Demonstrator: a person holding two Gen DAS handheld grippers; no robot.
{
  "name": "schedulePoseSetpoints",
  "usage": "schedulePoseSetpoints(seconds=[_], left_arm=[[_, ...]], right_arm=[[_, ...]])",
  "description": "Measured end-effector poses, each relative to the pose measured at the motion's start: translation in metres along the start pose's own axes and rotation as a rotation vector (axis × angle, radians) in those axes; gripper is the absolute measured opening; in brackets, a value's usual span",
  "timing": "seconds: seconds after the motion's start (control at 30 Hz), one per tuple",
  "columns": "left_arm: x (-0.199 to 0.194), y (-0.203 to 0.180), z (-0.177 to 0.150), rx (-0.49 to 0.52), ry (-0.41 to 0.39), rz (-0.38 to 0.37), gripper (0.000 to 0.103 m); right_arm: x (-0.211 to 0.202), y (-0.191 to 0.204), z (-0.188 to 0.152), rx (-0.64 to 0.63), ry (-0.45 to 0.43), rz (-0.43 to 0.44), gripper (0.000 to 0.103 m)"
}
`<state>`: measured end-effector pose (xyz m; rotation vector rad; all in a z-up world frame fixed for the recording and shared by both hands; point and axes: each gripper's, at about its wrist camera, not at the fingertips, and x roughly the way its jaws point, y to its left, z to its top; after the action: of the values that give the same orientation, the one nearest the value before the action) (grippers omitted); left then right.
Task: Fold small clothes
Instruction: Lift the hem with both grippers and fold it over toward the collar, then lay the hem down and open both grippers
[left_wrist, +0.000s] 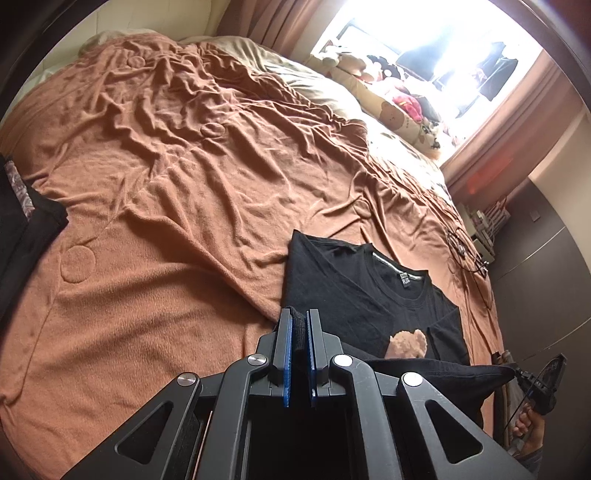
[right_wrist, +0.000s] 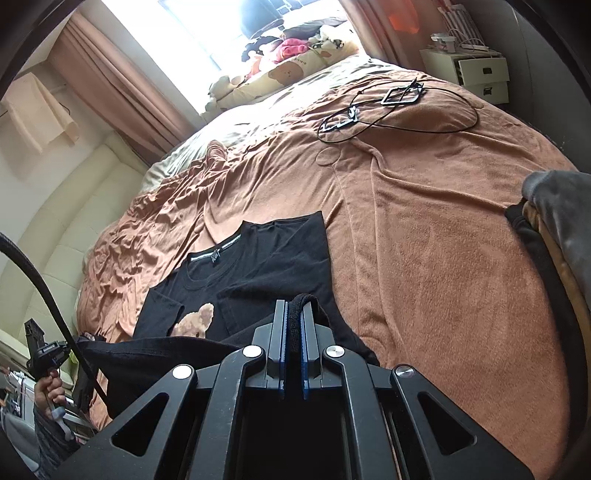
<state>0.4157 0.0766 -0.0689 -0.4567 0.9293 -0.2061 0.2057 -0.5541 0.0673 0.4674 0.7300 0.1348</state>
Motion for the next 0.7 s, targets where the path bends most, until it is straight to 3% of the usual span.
schedulePoseSetpoints(seconds=[0.57, 0.67, 0.7], left_arm=[[0.135, 0.009, 0.048, 0.042, 0.140, 0.143, 0.008], [0.148, 0.008, 0.048, 0.096, 0.155, 0.205, 0.013], [0.148, 0.009, 0.048, 0.104, 0.157, 0.201, 0.019]], right_arm=[[0.136, -0.011, 0.050, -0.010, 0.116, -0.130, 0.003], [0.143, -0.013, 0.051, -0.003, 0.131, -0.144, 0.010], [0.142, -0.014, 0.051, -0.004, 0.127, -0.153, 0.022]])
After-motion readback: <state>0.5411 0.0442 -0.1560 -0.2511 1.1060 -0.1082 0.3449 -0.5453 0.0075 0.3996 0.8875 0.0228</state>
